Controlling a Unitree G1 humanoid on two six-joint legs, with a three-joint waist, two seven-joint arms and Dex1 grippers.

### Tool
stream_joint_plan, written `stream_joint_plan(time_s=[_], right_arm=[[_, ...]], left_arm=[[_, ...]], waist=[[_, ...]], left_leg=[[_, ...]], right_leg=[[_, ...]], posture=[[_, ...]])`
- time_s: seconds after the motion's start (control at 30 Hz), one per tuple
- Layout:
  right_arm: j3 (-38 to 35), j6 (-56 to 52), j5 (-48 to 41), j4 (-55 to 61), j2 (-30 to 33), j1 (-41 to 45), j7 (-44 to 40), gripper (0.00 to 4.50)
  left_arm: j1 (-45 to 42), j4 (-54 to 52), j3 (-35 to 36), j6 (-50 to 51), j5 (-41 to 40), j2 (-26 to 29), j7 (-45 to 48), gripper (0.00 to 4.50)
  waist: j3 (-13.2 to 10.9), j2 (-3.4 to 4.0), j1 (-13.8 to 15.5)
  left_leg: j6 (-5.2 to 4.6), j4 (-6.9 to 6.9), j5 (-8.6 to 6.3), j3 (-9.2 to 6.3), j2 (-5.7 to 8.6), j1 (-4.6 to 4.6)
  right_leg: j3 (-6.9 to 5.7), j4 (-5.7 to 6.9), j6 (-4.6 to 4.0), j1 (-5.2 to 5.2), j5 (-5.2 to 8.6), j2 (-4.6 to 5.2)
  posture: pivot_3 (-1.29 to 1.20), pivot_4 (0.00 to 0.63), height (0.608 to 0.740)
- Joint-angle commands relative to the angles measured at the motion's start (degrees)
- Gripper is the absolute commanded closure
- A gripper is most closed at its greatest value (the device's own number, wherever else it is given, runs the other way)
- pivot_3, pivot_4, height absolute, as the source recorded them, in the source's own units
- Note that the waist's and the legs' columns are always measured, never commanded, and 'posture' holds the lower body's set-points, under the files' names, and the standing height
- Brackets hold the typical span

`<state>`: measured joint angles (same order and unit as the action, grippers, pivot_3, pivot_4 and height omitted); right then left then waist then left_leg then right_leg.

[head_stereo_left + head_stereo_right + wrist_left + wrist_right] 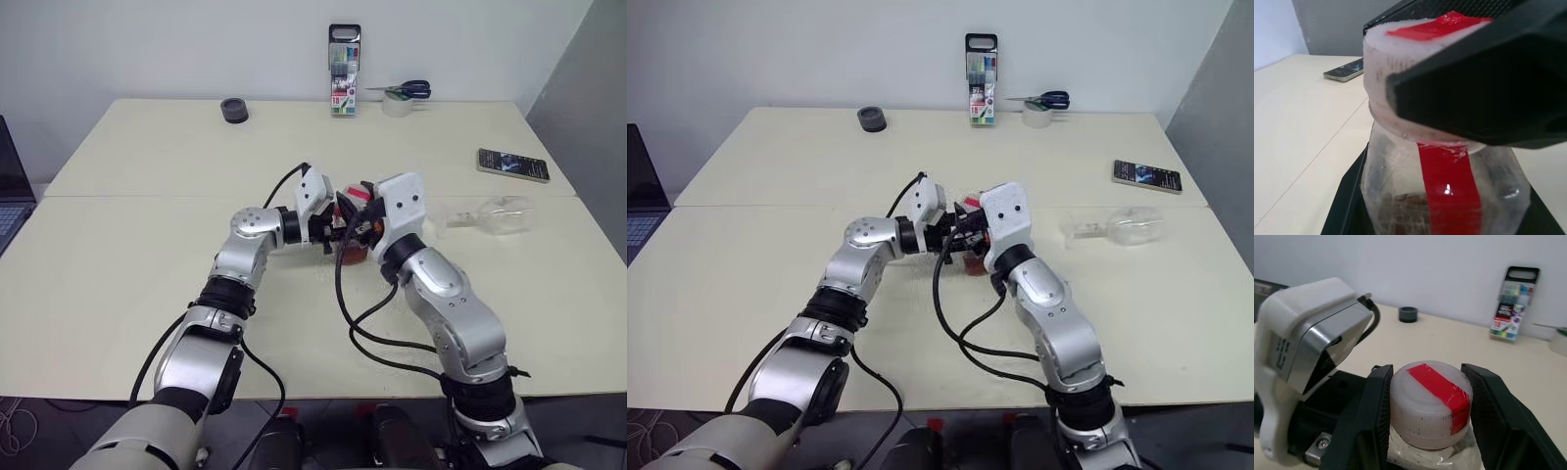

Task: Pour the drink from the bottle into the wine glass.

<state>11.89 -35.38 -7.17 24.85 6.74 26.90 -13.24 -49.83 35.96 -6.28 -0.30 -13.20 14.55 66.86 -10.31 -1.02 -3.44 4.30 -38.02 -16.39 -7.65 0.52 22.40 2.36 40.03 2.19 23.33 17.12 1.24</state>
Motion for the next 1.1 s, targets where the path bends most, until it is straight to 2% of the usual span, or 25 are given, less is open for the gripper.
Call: stream_joint_plan(time_s=[0.03,0.13,0.23,0.3,0.4,0.53,0.67,0.8,1.1], right_arm=[[-2.94,3.21,-7.67,0.72,5.59,3.98,-13.75,2.64],[-7.5,0.24,-15.99,-4.45,11.61,8.4,-24.09,2.64],[-9.88,-3.82,-21.48,-9.24,15.73,12.09,-30.33,2.64],[-9.56,-5.09,-22.01,-10.12,17.47,12.6,-31.14,2.64],[-9.04,-2.7,-19.36,-8.95,17.35,11.4,-28.05,1.59],[-9.3,-3.58,-17.8,-1.64,17.25,7.65,-22.53,0.14],[-6.95,-4.51,-13.79,7.77,14.59,1.38,-13.04,0.13],[-3.13,-3.51,-7.39,9.62,8.0,-1.47,-2.93,0.13],[0.76,-0.33,-0.57,4.97,1.09,-0.15,3.5,0.13]], left_arm=[[-0.28,-2.3,0.44,1.34,-1.07,1.6,2.8,2.77],[-0.58,-2.45,0.13,2.04,-1.49,2.66,5.45,2.77],[-1.29,-2.03,0.4,1.81,-1.34,3.25,6.29,2.77],[-1.73,-1.67,0.94,1.57,-1.24,3.35,5.65,2.78],[-1.43,-2.21,1.39,2.08,-1.48,3.29,4.44,2.78],[-0.45,-3.37,1.3,2.91,-1.75,3.07,3.34,2.78],[-0.42,-2.92,1.13,2.51,-1.12,2.76,2.26,2.78],[-0.97,-2.23,1.06,2.18,-0.76,2.42,1.91,2.78],[-1.55,-1.34,0.95,1.57,-0.31,2.02,2.28,2.78]], waist=[[0.0,0.0,-0.01],[0.0,0.0,-0.05],[0.0,0.0,-0.06],[0.0,0.0,-0.04],[0.0,0.0,-0.05],[0.0,0.0,0.06],[0.0,0.0,0.13],[0.0,0.0,0.04],[0.0,0.0,0.05]], left_leg=[[0.0,0.0,0.0,0.0,0.0,0.0],[-0.05,0.0,-0.03,-0.02,0.0,-0.01],[-0.19,0.0,-0.11,-0.02,-0.02,-0.03],[-0.2,0.0,-0.11,-0.02,-0.01,-0.03],[-0.19,0.01,-0.11,-0.03,-0.03,-0.03],[-0.12,0.0,-0.07,-0.04,-0.02,-0.01],[-0.01,-0.02,0.0,-0.07,0.0,0.04],[0.0,-0.03,0.0,-0.04,-0.01,0.01],[0.01,-0.03,0.01,-0.04,0.0,-0.01]], right_leg=[[0.0,0.0,0.0,0.0,0.0,0.0],[-0.03,-0.02,0.0,-0.04,0.0,-0.01],[-0.04,-0.01,-0.01,-0.04,0.0,-0.01],[-0.03,-0.01,-0.01,-0.04,-0.01,0.0],[-0.03,-0.01,-0.01,-0.04,-0.01,0.0],[-0.03,0.0,-0.01,-0.02,-0.01,0.03],[-0.03,-0.01,-0.01,-0.02,-0.01,0.06],[-0.01,0.02,-0.01,-0.02,-0.01,0.03],[-0.01,0.04,-0.01,-0.02,-0.01,0.02]], posture=[[0.0,0.15,0.74],[0.0,0.15,0.74],[0.0,0.15,0.74],[0.0,0.15,0.74],[0.0,0.15,0.74],[0.0,0.15,0.74],[0.0,0.15,0.74],[0.0,0.15,0.74],[0.0,0.15,0.74]])
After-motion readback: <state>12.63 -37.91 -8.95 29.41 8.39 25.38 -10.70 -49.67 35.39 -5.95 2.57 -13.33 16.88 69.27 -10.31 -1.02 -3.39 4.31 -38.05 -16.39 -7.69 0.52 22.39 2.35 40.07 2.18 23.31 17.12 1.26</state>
